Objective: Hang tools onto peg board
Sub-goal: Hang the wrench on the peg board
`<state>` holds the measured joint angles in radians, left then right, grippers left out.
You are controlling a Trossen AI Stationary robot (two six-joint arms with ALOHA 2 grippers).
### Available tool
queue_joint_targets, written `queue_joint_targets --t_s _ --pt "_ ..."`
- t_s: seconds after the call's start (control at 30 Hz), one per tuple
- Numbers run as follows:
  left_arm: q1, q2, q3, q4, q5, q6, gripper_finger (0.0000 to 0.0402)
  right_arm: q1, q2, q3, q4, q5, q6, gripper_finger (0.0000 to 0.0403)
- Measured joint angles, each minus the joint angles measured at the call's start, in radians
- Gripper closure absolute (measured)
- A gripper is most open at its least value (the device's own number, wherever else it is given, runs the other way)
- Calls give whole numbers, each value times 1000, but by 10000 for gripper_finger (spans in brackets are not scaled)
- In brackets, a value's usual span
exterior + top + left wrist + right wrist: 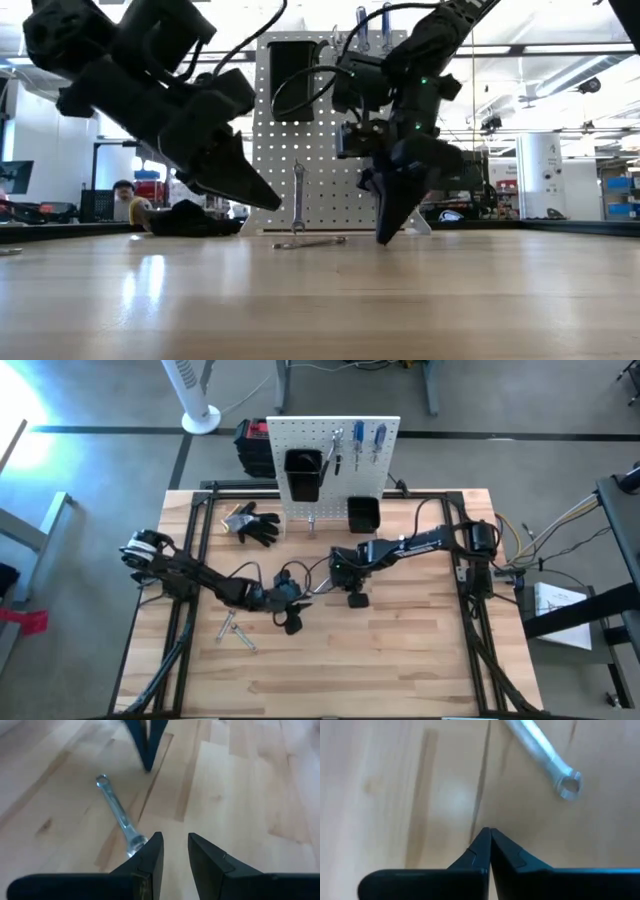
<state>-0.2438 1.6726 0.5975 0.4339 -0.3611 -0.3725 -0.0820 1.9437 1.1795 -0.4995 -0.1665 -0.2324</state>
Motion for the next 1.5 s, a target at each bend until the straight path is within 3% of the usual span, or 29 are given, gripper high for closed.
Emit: queue_joint_targets --t_s 0.27,0.6,1.03,1.5 --pt "-77 3 -5 19 -158 11 322 21 -91 -28 8 39 49 403" --pt "-77 15 -5 35 -156 -41 318 18 -136 -78 109 38 94 403" --pt "-75 115 14 55 -157 -120 228 16 -129 -103 149 37 105 403" --pt "-75 202 93 26 -152 -104 223 15 -129 -105 168 37 146 403"
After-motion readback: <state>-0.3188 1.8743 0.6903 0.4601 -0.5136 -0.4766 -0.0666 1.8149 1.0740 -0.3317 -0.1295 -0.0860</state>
